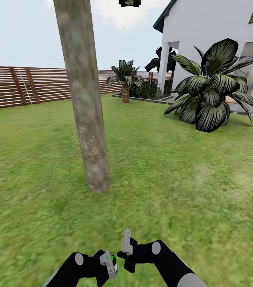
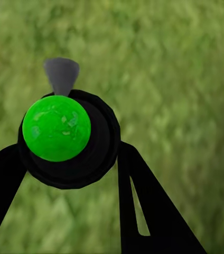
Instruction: In the garden, pick up the pesticide atomizer on the floor and spray pesticide onto both trees until each tree trunk is fully covered.
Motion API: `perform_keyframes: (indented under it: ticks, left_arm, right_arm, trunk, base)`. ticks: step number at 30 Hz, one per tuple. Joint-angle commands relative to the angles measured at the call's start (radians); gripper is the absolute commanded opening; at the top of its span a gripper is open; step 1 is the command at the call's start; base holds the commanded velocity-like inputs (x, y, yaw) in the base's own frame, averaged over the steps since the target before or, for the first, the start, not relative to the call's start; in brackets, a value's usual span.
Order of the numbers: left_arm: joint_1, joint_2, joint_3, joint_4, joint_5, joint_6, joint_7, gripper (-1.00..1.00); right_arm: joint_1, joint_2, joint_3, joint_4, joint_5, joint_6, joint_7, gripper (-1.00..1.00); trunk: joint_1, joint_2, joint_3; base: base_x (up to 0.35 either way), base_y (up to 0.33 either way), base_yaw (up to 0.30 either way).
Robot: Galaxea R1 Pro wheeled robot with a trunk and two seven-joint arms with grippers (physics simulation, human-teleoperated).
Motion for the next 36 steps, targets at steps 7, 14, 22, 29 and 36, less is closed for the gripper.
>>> perform_keyframes:
  ticks: [7,14,22,29,36]
  left_arm:
    - [-0.001,-0.01,0.002,-0.001,-0.001,-0.002,-0.004,-1.0]
    - [-0.002,-0.01,-0.001,-0.001,0.033,-0.002,-0.007,-1.0]
    - [-0.002,-0.01,-0.001,-0.001,0.035,-0.002,-0.007,-1.0]
    - [-0.002,-0.01,0.0,-0.001,0.037,-0.002,-0.008,-1.0]
    - [-0.002,-0.008,0.0,0.0,0.073,-0.002,-0.012,-1.0]
  right_arm:
    - [0.0,0.0,-0.001,-0.001,0.01,-0.006,0.0,-1.0]
    - [0.0,0.0,-0.001,-0.001,0.01,-0.006,0.0,-1.0]
    - [0.0,0.0,-0.001,0.0,0.01,-0.006,0.0,-1.0]
    - [0.0,0.0,-0.001,0.0,0.01,-0.006,0.0,-1.0]
    - [0.0,0.0,-0.001,0.0,0.01,-0.006,0.0,-1.0]
  trunk:
    - [0.0,0.0,-0.001]
    - [0.0,0.0,-0.001]
    - [0.0,0.0,-0.001]
    - [0.0,0.0,-0.001]
    - [0.0,0.0,-0.001]
  base:
    - [0.0,0.0,0.0]
    - [0.0,0.0,0.0]
    - [0.0,0.0,0.0]
    - [0.0,0.0,0.0]
    - [0.0,0.0,0.0]
